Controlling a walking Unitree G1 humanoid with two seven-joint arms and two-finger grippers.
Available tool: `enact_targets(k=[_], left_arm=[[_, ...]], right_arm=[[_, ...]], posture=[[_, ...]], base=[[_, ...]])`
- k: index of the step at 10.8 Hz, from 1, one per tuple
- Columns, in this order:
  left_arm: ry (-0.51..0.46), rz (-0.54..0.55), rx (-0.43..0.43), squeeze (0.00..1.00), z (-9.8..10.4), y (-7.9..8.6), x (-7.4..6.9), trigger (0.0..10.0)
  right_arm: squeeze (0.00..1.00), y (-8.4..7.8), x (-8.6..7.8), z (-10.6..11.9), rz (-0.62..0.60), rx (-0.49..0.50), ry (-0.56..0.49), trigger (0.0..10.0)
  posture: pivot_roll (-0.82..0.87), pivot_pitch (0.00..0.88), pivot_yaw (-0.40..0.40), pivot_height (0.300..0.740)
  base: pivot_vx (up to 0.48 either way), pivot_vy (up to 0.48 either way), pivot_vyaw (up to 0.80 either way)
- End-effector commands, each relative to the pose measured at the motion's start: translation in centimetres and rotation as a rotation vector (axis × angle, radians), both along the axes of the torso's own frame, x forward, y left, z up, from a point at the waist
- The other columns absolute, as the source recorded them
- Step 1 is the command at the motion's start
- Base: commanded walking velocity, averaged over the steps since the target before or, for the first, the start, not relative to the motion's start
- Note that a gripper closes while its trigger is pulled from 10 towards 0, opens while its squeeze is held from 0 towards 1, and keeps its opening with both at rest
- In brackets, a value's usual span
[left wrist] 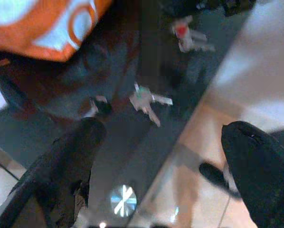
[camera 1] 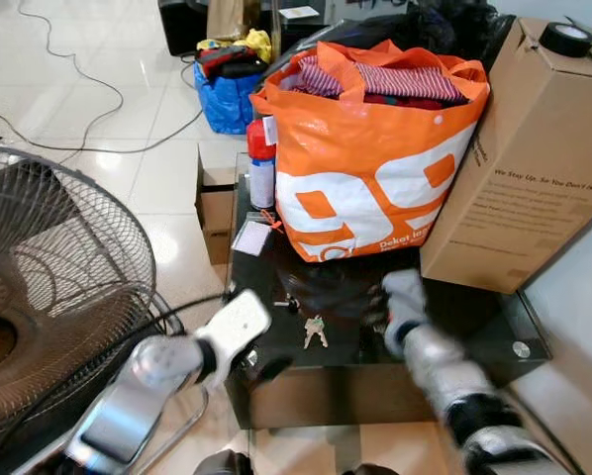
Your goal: Hang keys on a hook
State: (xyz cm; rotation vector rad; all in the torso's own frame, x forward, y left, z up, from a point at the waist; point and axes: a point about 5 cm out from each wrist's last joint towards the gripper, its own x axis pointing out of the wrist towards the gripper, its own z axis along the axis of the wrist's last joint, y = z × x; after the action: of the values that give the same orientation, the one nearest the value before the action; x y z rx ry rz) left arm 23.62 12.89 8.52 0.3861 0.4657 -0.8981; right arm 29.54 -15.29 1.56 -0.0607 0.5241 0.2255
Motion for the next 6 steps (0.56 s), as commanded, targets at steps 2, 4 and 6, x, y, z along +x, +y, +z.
enact_targets(k=[2,4,6], left_arm=[[-0.023,0.043,-0.036,0.23,0.4,0.1,0.8,10.0],[-0.04,0.064,-0.038,0.22,0.1,0.3,1.4,10.0],[-0.056,0.113,-0.051,0.21,-0.2,0.2,2.6,10.0]], right_arm=[[0.0,-1.6,-0.7,1.7,-0.004,0.025,-0.055,0.0],[0.0,-2.6,-1.4,2.5,-0.069,0.003,-0.08,10.0],[1.0,-2.1,-2.6,3.1,-0.086,0.046,-0.08,10.0]], posture=[[-0.09,0.0,0.011,0.74],[-0.11,0.0,0.031,0.74],[-0.17,0.0,0.088,0.74]], base=[[0.0,0.0,0.0],[0.0,0.0,0.0],[0.0,0.0,0.0]])
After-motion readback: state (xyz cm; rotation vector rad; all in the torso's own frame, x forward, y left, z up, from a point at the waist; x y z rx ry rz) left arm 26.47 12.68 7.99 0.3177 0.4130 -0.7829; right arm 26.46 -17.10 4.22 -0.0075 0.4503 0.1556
